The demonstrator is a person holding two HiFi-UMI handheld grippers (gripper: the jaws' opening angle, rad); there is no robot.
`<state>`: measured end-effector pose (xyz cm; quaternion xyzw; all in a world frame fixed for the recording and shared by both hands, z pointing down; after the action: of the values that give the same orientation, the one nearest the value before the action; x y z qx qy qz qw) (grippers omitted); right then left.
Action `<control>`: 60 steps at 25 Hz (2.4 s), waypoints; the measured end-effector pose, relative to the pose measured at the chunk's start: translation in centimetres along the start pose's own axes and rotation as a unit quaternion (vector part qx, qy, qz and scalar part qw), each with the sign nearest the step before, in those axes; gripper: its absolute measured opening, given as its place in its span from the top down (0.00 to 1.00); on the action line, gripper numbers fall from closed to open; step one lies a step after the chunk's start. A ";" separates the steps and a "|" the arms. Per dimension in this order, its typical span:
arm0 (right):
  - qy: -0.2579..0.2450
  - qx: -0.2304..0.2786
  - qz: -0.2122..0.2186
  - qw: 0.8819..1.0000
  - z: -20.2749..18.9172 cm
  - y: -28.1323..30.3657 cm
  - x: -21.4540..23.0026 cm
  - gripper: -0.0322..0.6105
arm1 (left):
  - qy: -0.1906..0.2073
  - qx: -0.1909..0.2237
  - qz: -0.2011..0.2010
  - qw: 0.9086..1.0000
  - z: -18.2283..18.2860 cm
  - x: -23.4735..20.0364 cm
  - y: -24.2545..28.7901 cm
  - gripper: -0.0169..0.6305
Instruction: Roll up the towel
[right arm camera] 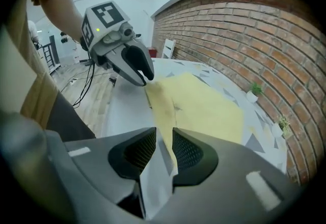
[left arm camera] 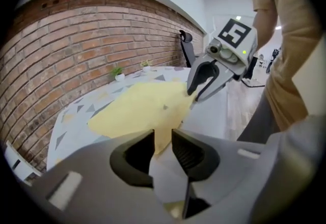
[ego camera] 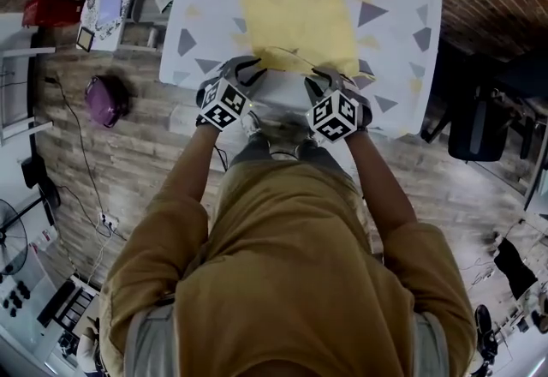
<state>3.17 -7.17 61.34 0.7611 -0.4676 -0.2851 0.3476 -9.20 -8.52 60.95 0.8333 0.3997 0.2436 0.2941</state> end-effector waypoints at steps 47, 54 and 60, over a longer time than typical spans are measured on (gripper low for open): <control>0.071 -0.053 0.157 0.984 1.9 -1.9 3.7 0.91 | -0.053 -0.075 -0.215 0.972 2.8 -1.8 0.4 0.83; 0.135 -0.052 0.194 0.970 1.3 -1.1 4.7 0.91 | -0.120 -0.080 -0.242 0.959 2.3 -2.7 1.3 0.83; 0.166 -0.037 0.179 0.969 1.4 -0.4 6.0 0.91 | -0.150 -0.073 -0.232 0.958 2.3 -3.8 2.2 0.83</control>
<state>4.69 -12.91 59.56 0.6884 -0.5207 -0.1052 0.4938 -8.68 -13.37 60.22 0.7213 0.5141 0.0691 0.4589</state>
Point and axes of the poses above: the fingertips, and each gripper's own axes: y forward along the fingers, x to its right, z out of its top, the point moved 2 cm from there along -y, backward along the fingers, and after that the axes turned 5 degrees about z, right-handed, at the moved point
